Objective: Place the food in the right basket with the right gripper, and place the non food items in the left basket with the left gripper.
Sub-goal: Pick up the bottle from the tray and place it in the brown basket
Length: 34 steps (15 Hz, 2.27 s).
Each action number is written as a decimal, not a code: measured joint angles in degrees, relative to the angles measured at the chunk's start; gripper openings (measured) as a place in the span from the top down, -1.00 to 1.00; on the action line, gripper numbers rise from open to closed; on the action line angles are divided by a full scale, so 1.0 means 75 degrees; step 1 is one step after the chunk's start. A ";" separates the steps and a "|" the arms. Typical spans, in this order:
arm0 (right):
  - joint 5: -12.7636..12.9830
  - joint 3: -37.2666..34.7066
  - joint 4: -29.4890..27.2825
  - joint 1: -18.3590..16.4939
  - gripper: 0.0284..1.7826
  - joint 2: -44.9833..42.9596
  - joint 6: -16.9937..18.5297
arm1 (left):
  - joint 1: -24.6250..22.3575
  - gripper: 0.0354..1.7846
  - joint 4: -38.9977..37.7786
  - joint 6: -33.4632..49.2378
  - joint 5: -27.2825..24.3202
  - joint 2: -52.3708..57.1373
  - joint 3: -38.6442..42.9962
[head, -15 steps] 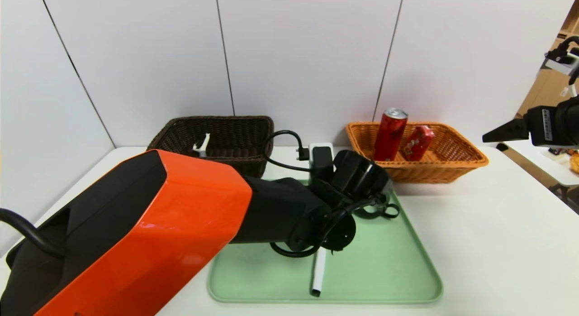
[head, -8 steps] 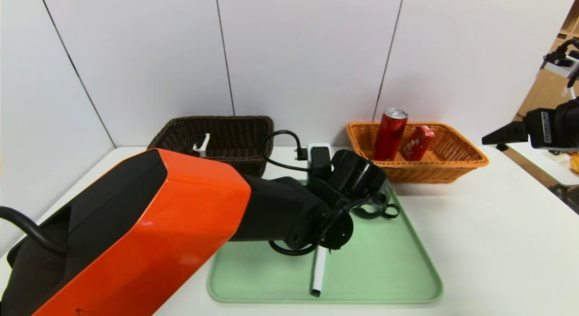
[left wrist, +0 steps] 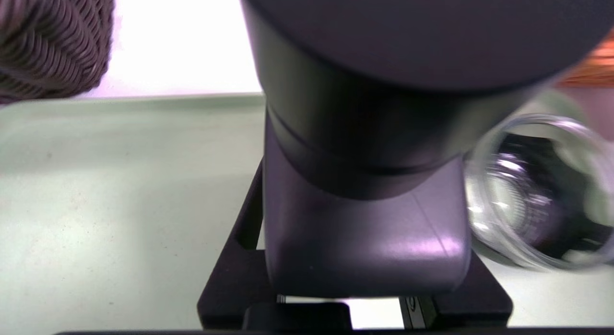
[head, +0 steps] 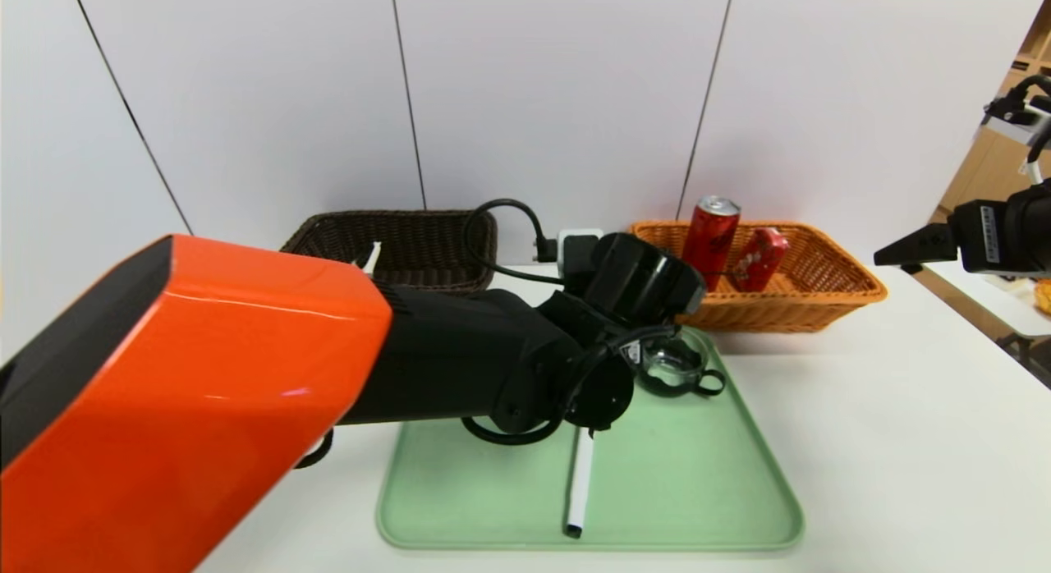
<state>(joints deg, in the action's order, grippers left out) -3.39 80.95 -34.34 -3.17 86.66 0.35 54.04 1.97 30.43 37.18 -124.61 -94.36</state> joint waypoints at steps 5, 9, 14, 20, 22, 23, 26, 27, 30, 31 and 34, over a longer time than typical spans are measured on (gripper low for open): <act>0.0005 0.0000 0.0000 0.0008 -0.90 0.0013 -0.0026 | -0.0127 0.34 0.0611 -0.1052 -0.0515 0.1360 -0.0366; -0.0010 0.0011 0.0000 0.0075 -0.90 0.0021 -0.0029 | -0.1224 0.34 0.2033 -0.1323 -0.2095 0.2528 -0.0592; -0.0015 0.0011 0.0000 0.0096 -0.90 0.0007 -0.0023 | -0.3040 0.34 0.2492 -0.1352 -0.2838 0.2879 -0.0676; 0.0000 0.0011 -0.0026 0.0075 -0.90 -0.0034 -0.0023 | -0.4026 0.34 0.1497 -0.1302 -0.2879 0.1863 -0.0634; -0.0003 0.0002 -0.0026 0.0063 -0.90 -0.0055 -0.0026 | -0.4153 0.34 0.0941 -0.1313 -0.2888 0.1408 -0.0634; 0.0000 0.0002 -0.0023 0.0049 -0.90 -0.0055 -0.0026 | -0.4197 0.34 0.0757 -0.1326 -0.2900 0.1198 -0.0642; -0.0010 -0.0036 -0.0021 0.0037 -0.90 -0.0037 -0.0029 | -0.4288 0.34 0.0621 -0.1349 -0.2918 0.0614 -0.0767; -0.0010 -0.0065 -0.0021 0.0044 -0.90 -0.0031 -0.0037 | -0.4311 0.34 0.0606 -0.1346 -0.2922 0.0445 -0.0831; -0.0068 -0.0125 -0.0008 0.0140 -0.90 -0.0002 -0.0106 | -0.4337 0.34 0.0606 -0.1346 -0.3048 0.0163 -0.0915; -0.0153 -0.0125 -0.0007 0.0174 -0.90 0.0010 -0.0124 | -0.4340 0.34 0.0608 -0.1346 -0.3057 0.0099 -0.0972; -0.0224 -0.0140 -0.0008 0.0198 -0.90 0.0029 -0.0132 | -0.4340 0.34 0.0623 -0.1346 -0.3044 -0.0007 -0.1065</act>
<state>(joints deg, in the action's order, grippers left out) -5.07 79.90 -34.40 -1.68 86.88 -0.63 21.49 6.64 20.33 14.35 -124.66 -102.34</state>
